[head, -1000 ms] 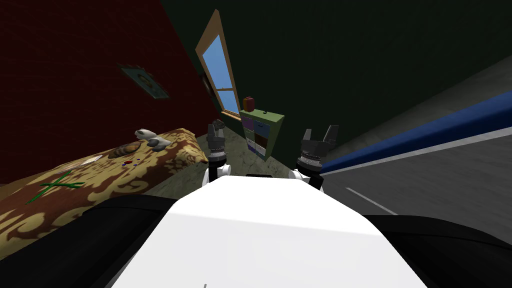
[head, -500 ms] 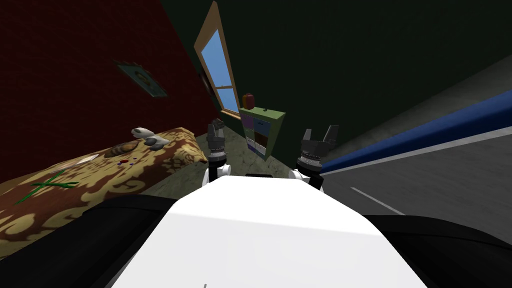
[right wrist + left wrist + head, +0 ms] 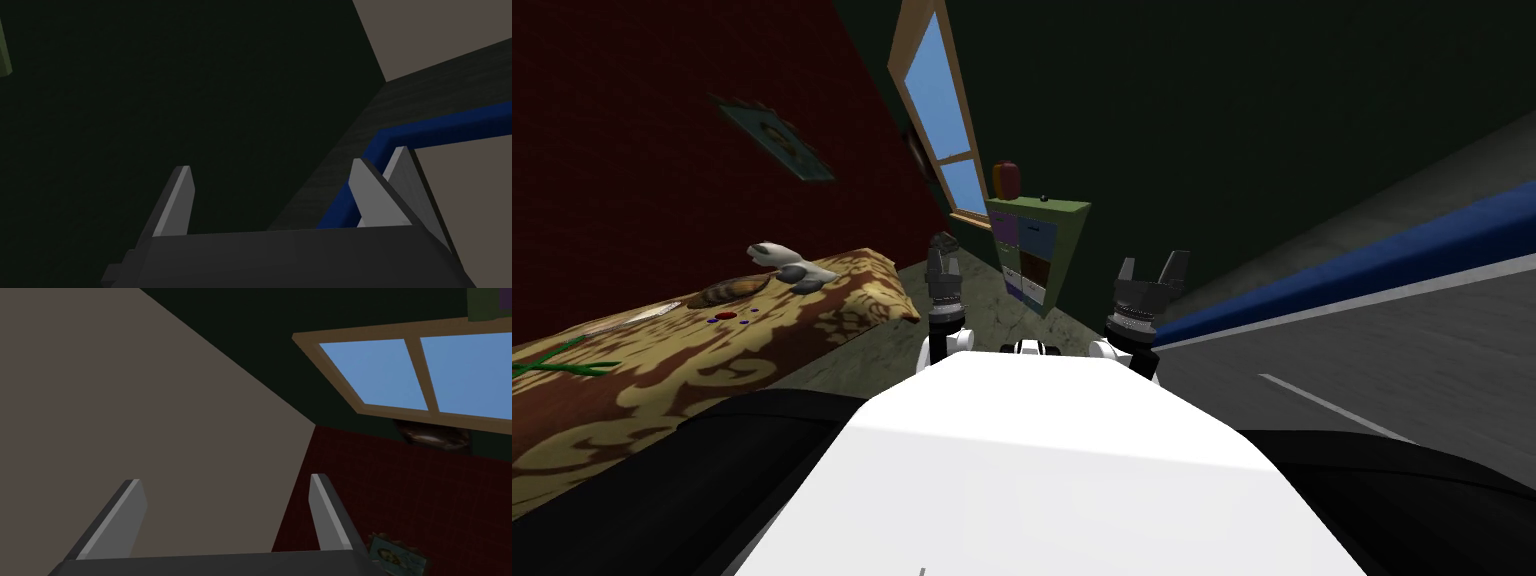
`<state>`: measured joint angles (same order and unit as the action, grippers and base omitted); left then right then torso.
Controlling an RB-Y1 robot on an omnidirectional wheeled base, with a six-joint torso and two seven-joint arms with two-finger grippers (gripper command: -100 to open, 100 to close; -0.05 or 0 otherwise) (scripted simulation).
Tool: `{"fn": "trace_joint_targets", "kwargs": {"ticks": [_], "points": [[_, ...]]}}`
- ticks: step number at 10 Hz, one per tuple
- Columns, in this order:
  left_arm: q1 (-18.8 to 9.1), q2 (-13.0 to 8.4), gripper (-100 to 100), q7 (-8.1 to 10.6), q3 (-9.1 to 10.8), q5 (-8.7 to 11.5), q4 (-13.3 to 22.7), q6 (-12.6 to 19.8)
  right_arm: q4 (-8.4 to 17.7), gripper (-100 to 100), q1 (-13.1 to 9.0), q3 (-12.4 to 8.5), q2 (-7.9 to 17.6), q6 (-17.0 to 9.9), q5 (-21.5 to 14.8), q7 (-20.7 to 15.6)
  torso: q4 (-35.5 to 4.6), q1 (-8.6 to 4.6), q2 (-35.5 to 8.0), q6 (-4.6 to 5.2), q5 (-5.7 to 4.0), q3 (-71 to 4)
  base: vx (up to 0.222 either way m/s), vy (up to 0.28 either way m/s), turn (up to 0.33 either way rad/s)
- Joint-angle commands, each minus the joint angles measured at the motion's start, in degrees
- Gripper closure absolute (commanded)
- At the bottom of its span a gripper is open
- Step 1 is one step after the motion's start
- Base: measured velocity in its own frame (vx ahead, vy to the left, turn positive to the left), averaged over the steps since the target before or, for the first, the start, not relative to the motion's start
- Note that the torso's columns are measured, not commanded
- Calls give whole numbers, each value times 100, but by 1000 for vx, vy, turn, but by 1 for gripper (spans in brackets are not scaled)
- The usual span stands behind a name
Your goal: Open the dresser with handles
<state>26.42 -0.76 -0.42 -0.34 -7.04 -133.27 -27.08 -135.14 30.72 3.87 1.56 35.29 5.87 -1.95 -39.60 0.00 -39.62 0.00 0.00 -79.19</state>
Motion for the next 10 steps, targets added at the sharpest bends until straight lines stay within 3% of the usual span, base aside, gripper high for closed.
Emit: {"fn": "trace_joint_targets", "kwargs": {"ticks": [1,4,10], "points": [[-46,-276,-100,-18,-28,-22,134,8,2,0,0,0,0,0,0,0,-188,0,-189,1,0,-397,29,-11,-40],[-187,-590,-100,-75,-116,-88,546,31,3,0,1,0,0,-1,0,0,-263,-2,-254,1,-1,-544,62,-14,-71],[-462,-708,-100,-185,-287,-216,1352,78,3,0,1,0,0,-1,0,0,-270,1,-271,0,0,-535,73,-25,-66]]}}
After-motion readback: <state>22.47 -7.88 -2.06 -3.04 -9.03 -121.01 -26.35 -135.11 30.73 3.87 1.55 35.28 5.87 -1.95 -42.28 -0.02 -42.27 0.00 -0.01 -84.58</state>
